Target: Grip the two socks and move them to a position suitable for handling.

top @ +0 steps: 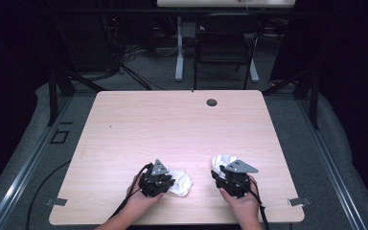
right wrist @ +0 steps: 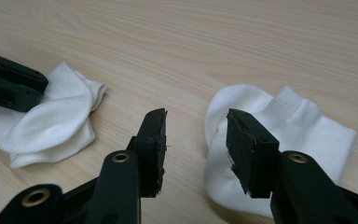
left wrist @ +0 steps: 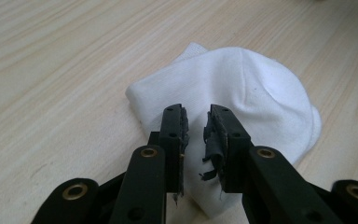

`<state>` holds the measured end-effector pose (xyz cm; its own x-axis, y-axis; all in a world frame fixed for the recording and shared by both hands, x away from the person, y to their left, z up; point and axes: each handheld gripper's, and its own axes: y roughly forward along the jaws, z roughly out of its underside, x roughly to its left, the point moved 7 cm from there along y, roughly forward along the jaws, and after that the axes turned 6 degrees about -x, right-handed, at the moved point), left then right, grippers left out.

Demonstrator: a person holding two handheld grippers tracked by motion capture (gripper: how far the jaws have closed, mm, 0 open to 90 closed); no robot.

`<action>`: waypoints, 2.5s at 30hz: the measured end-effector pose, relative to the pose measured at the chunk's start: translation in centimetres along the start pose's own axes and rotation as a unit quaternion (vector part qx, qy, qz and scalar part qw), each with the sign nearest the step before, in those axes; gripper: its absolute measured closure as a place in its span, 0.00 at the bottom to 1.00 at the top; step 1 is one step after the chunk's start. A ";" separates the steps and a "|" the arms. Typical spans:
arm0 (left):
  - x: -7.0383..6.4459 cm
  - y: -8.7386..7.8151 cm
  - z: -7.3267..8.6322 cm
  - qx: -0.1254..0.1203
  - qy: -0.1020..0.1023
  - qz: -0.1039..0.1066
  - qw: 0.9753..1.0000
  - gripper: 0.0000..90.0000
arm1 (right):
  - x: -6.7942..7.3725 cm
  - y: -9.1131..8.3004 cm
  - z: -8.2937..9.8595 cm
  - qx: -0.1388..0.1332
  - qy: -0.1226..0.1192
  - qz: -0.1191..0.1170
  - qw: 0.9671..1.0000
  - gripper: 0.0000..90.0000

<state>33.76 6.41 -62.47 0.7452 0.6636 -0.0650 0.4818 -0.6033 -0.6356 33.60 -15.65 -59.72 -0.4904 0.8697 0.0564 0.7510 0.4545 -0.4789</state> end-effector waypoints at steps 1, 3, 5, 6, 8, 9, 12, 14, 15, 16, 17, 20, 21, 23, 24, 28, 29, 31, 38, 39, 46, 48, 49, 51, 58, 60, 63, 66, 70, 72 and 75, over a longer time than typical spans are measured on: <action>0.1 -0.2 0.1 0.002 -0.003 -0.002 1.000 0.84 | 0.0 0.0 0.0 -0.004 0.003 0.000 1.000 0.64; 0.3 -0.5 0.4 0.006 -0.011 -0.008 1.000 0.84 | -0.1 0.0 0.0 -0.002 0.002 -0.001 1.000 0.64; 0.4 -0.8 0.6 0.001 -0.020 -0.013 1.000 0.84 | -0.1 0.0 0.0 -0.001 0.001 0.000 1.000 0.64; 0.5 -1.0 0.8 0.003 -0.023 -0.014 1.000 0.84 | -0.1 0.0 -0.1 -0.004 0.002 0.004 1.000 0.65; 0.6 -1.4 1.1 0.004 -0.027 -0.018 0.999 0.84 | -0.5 -0.2 -0.3 -0.003 -0.007 0.011 1.000 0.68; 0.7 -1.6 1.2 0.004 -0.029 -0.021 0.999 0.84 | -0.5 -0.2 -0.3 -0.003 -0.007 0.011 1.000 0.68; 1.0 -2.2 1.6 0.012 -0.037 -0.026 0.999 0.84 | -1.4 -0.6 -0.6 -0.005 -0.019 0.036 0.999 0.81; 1.2 -2.6 1.8 0.019 -0.041 -0.031 0.999 0.83 | -2.5 -0.8 -0.5 0.006 -0.011 0.051 0.999 0.87; 1.2 -2.6 1.8 0.019 -0.041 -0.031 0.999 0.82 | -2.5 -0.8 -0.5 0.006 -0.011 0.051 0.999 0.87; 1.2 -2.8 1.9 0.018 -0.048 -0.027 0.998 0.82 | -2.8 -0.7 -0.4 0.006 -0.005 0.056 0.998 0.88; 1.2 -2.8 1.9 0.018 -0.051 -0.023 0.998 0.82 | -3.2 -0.7 -0.3 0.011 0.000 0.061 0.998 0.89; 1.1 -3.3 1.8 0.010 -0.047 -0.017 0.999 0.78 | -4.2 -0.1 0.0 0.023 0.016 0.073 0.997 0.89; 1.2 -3.6 1.6 0.000 -0.046 -0.018 0.999 0.78 | -4.4 0.2 0.1 0.029 0.022 0.073 0.997 0.90; 1.5 -4.6 1.1 -0.019 -0.044 -0.021 0.999 0.76 | -4.6 0.9 0.6 0.049 0.026 0.075 0.996 0.90; 1.8 -5.4 0.8 -0.027 -0.044 -0.014 0.999 0.74 | -4.6 1.7 0.9 0.066 0.029 0.072 0.995 0.91; 2.7 -6.5 0.3 -0.049 -0.058 -0.014 0.997 0.73 | -4.0 2.6 0.9 0.082 0.023 0.062 0.994 0.92; 2.9 -6.6 0.3 -0.051 -0.057 -0.013 0.997 0.73 | -3.6 3.1 0.9 0.085 0.016 0.055 0.995 0.92; 3.4 -6.7 0.4 -0.052 -0.061 -0.016 0.997 0.73 | -2.6 4.1 0.7 0.092 0.007 0.044 0.995 0.93; 3.8 -5.8 1.3 -0.039 -0.070 -0.018 0.997 0.71 | 0.8 6.9 -0.6 0.101 -0.018 -0.006 0.995 0.94; 3.8 -5.7 1.4 -0.037 -0.068 -0.018 0.997 0.71 | 2.0 7.8 -1.0 0.100 -0.022 -0.021 0.995 0.94; 3.4 -5.1 1.8 -0.022 -0.060 -0.014 0.998 0.71 | 4.9 10.2 -2.0 0.097 -0.043 -0.054 0.993 0.93; 3.2 -5.0 1.9 -0.020 -0.060 -0.012 0.998 0.71 | 5.4 10.9 -2.4 0.101 -0.042 -0.059 0.992 0.93; 3.1 -4.9 1.9 -0.020 -0.060 -0.011 0.998 0.71 | 5.4 10.9 -2.4 0.101 -0.042 -0.059 0.992 0.93; 2.9 -4.8 2.0 -0.019 -0.059 -0.009 0.998 0.71 | 5.8 11.5 -2.7 0.103 -0.046 -0.063 0.992 0.93; 1.9 -3.8 2.5 -0.003 -0.044 0.001 0.999 0.72 | 7.6 13.2 -3.5 0.102 -0.048 -0.075 0.991 0.92; 1.7 -3.5 2.6 0.000 -0.042 0.004 0.999 0.72 | 7.9 13.5 -3.6 0.100 -0.052 -0.078 0.991 0.92; 1.5 -3.1 2.7 0.004 -0.035 0.003 0.999 0.73 | 8.4 13.8 -3.7 0.098 -0.055 -0.083 0.990 0.91; 1.2 -2.9 2.6 0.001 -0.038 0.005 0.999 0.73 | 8.5 13.3 -4.0 0.099 -0.053 -0.083 0.990 0.82; 0.7 -2.6 2.4 -0.003 -0.041 0.000 0.999 0.74 | 8.2 11.8 -5.0 0.077 -0.045 -0.080 0.993 0.79; 0.4 -2.5 2.3 -0.005 -0.042 -0.005 0.999 0.74 | 8.0 9.4 -5.8 0.057 -0.023 -0.087 0.994 0.74; -0.1 -2.6 2.1 -0.003 -0.030 -0.006 1.000 0.73 | 8.1 7.5 -5.9 0.049 -0.022 -0.093 0.994 0.74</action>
<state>31.47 8.84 -62.45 0.7104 0.6963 -0.1025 0.4941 -0.5971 -0.6320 37.86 -4.09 -57.64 -0.6371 0.7622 0.1148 0.5997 0.5837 -0.5475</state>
